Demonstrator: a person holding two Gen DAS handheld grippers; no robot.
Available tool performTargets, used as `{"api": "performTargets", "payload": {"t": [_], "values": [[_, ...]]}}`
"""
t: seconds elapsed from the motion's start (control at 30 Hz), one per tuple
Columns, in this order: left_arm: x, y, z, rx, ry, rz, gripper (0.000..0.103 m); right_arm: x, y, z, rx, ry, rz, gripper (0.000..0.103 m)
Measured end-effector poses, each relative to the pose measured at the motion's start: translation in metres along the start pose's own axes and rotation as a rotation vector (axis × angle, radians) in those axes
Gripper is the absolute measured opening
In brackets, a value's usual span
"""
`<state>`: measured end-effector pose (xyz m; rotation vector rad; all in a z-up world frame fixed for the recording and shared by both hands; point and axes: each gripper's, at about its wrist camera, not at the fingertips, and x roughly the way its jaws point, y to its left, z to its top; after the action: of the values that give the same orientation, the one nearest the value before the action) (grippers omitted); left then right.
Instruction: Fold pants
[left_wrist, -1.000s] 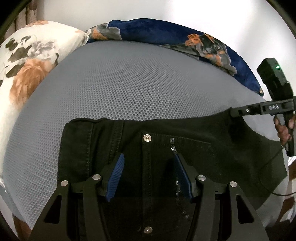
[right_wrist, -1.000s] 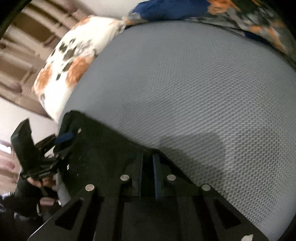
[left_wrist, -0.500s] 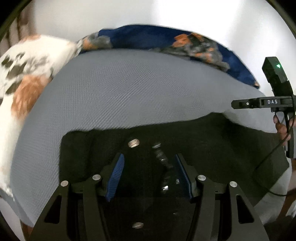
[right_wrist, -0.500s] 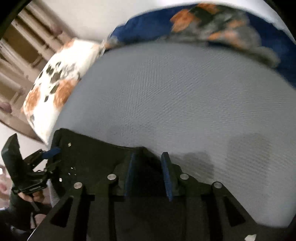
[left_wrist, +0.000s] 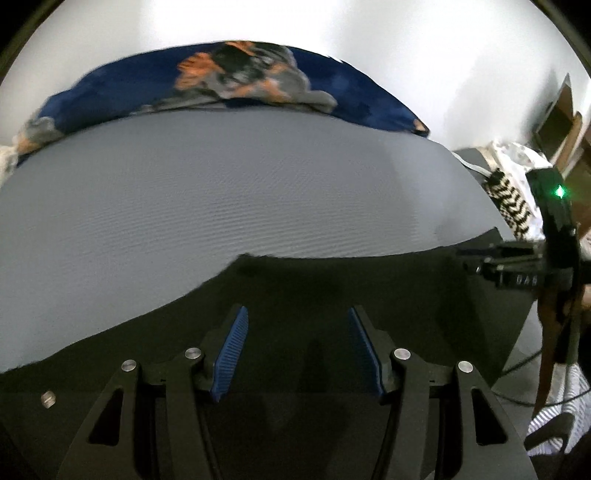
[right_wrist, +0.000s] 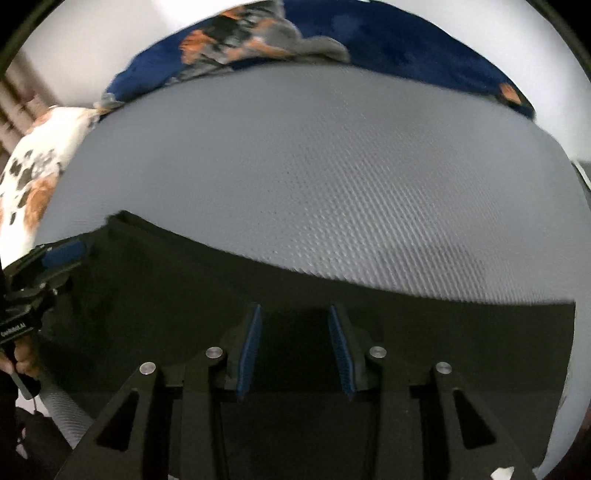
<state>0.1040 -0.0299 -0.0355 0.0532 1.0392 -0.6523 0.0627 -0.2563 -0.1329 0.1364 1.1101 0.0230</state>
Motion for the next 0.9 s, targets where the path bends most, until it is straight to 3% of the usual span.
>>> {"api": "performTargets", "payload": {"t": [0.1, 0.2, 0.37, 0.73, 0.9], "values": [[0.017, -0.003, 0.008, -0.002, 0.02, -0.019, 0.048, 0.009, -0.003, -0.004, 0.006, -0.023, -0.027, 0.035], [0.036, -0.001, 0.015, 0.002, 0.042, 0.016, 0.04, 0.018, -0.002, 0.0, -0.004, -0.084, -0.075, 0.035], [0.049, 0.01, 0.022, -0.04, 0.062, 0.028, 0.029, 0.023, -0.003, 0.006, -0.014, -0.113, -0.093, 0.035], [0.042, 0.003, 0.022, -0.086, 0.078, 0.055, 0.031, 0.021, -0.013, 0.0, -0.007, -0.114, -0.054, 0.036], [0.015, -0.003, 0.009, -0.126, 0.038, 0.077, 0.05, 0.019, -0.015, -0.003, -0.025, -0.118, -0.033, 0.036]]}}
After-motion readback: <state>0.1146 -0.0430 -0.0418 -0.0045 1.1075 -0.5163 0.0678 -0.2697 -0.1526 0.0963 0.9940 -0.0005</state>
